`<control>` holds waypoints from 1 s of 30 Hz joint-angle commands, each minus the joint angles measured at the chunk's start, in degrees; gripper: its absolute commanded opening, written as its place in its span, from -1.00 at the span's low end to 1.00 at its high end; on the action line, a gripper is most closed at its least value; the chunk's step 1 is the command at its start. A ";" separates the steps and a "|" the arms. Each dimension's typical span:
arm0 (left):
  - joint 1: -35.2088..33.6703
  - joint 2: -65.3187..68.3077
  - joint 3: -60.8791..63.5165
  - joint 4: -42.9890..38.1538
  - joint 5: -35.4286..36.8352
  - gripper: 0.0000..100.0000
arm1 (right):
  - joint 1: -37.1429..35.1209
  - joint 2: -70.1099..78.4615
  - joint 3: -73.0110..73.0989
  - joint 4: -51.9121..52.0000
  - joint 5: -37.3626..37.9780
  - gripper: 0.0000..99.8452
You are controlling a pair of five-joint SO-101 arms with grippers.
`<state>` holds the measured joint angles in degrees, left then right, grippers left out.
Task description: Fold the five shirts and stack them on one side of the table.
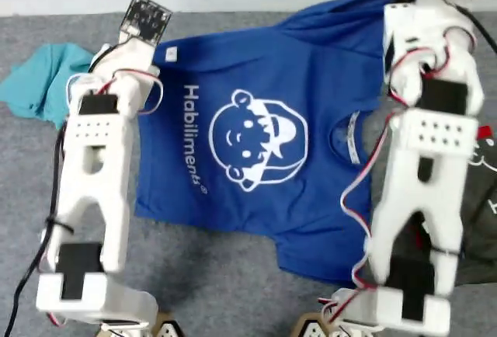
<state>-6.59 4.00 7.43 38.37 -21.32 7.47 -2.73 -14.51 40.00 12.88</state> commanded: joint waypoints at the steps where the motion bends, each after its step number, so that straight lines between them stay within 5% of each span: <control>1: -0.62 4.13 -6.90 -0.70 0.53 -0.97 | -0.92 6.02 -10.90 1.45 0.62 -0.98; 12: -0.70 16.88 -19.12 12.84 0.26 -0.97 | -5.85 22.73 -29.36 20.53 6.59 -0.98; 30: -0.79 18.11 -29.32 42.81 0.18 -0.97 | -5.67 9.80 -33.41 62.99 8.26 -0.98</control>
<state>-6.86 22.64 -19.21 77.23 -21.32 1.58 11.87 -45.71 98.64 20.62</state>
